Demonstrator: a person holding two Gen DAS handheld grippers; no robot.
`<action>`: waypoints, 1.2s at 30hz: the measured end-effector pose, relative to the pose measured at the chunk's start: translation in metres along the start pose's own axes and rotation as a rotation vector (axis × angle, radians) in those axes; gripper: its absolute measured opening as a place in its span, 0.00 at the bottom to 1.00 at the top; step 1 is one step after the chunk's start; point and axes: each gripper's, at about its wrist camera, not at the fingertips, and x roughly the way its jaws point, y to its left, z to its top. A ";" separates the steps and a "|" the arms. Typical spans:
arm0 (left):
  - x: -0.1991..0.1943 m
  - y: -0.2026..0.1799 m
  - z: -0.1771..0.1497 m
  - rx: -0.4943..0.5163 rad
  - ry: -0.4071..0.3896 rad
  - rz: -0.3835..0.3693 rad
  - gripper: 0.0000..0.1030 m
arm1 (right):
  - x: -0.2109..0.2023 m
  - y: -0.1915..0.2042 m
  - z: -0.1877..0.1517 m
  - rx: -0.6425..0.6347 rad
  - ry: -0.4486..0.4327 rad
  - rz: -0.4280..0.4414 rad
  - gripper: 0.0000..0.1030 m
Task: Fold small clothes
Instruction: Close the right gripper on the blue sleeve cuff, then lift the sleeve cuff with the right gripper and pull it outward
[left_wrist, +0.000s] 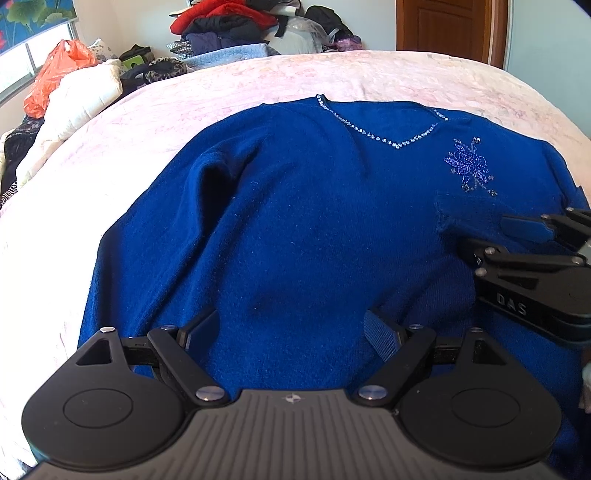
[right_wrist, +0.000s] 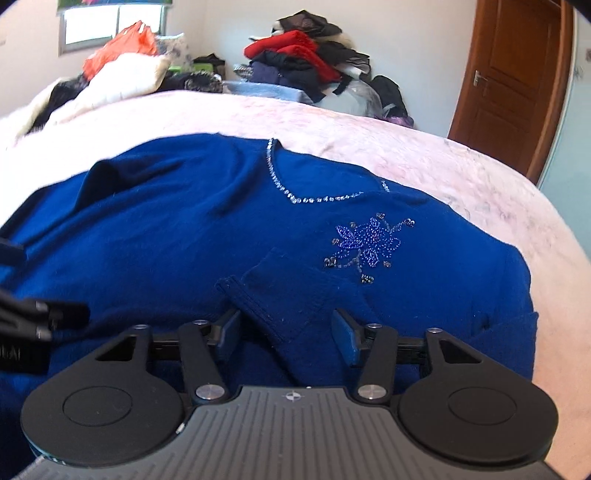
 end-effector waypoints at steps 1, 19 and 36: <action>0.000 0.000 0.000 0.002 0.001 0.000 0.83 | 0.003 0.002 0.000 -0.012 -0.002 -0.006 0.48; -0.004 -0.015 0.002 0.059 -0.018 0.002 0.83 | -0.055 -0.092 -0.023 0.348 -0.179 -0.041 0.05; -0.002 -0.023 0.007 0.079 -0.011 0.004 0.83 | -0.152 -0.252 -0.128 0.773 -0.349 -0.525 0.06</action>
